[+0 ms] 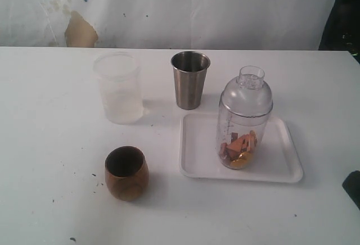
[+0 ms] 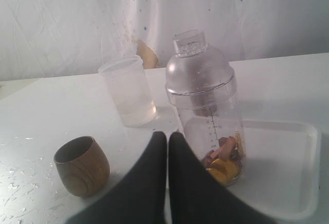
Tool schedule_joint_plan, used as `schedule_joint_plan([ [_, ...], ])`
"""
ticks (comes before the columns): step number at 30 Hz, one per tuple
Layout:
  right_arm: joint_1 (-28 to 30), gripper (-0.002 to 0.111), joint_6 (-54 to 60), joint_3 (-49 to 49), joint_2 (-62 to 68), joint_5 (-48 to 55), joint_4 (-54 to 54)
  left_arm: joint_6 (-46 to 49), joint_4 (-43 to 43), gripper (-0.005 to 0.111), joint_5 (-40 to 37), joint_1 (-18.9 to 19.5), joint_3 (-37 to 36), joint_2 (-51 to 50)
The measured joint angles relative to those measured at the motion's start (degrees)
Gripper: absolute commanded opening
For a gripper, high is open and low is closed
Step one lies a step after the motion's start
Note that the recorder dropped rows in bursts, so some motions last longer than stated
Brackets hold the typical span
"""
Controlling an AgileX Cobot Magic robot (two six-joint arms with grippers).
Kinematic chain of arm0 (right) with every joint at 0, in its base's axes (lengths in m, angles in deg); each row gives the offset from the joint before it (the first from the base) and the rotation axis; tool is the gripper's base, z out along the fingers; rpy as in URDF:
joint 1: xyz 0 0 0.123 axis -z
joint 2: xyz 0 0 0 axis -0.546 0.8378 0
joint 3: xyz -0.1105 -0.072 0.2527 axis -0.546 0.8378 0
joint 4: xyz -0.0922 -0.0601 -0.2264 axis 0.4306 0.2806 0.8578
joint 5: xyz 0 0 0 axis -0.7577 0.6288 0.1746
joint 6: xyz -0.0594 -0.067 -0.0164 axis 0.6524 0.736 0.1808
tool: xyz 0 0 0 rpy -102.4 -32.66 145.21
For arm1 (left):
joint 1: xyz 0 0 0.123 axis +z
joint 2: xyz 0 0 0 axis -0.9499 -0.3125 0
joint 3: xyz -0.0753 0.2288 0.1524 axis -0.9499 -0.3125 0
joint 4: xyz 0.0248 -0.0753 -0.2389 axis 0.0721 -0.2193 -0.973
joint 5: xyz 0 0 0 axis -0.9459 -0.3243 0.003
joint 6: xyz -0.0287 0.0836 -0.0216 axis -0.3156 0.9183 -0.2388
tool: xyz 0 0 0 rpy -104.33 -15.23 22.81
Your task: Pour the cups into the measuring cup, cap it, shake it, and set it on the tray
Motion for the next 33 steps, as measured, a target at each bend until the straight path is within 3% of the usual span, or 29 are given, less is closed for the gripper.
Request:
schedule_joint_plan([
  [33,0.0,0.001,-0.09,0.0,0.0,0.0,-0.05,0.22,-0.94,0.0,-0.21,0.0,0.0,0.15],
])
